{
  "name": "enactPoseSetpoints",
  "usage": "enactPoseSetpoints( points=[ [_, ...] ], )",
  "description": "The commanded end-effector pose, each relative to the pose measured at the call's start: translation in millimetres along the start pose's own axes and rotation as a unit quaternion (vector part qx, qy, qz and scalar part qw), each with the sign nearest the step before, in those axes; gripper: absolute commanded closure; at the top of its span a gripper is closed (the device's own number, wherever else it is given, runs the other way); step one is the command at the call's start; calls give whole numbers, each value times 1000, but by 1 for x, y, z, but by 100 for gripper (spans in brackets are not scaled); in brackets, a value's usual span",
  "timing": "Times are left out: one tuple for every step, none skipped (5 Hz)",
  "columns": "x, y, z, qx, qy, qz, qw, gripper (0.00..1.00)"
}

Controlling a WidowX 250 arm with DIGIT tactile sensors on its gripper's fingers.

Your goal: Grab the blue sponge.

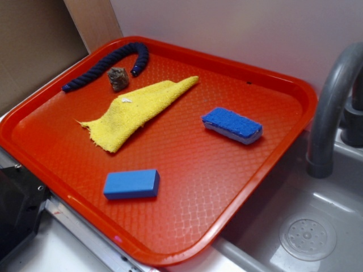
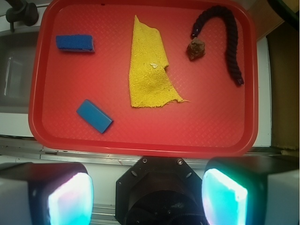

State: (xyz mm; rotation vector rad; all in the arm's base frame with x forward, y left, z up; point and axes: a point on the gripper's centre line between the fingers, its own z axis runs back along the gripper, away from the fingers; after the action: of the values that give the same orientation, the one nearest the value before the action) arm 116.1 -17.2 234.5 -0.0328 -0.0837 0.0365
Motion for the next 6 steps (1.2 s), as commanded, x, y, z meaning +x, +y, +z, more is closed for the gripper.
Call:
enactPoseSetpoints(
  points=[
    [0, 0, 0, 0, 0, 0, 1000, 0],
    [2, -2, -10, 13, -78, -126, 989, 0],
    [18, 4, -15, 22, -118, -250, 961, 0],
    [28, -5, -25, 7, -140, -367, 920, 0],
    [59, -28, -46, -5, -135, -480, 867, 0],
    [88, -42, -64, 0, -119, -496, 860, 0]
  ],
)
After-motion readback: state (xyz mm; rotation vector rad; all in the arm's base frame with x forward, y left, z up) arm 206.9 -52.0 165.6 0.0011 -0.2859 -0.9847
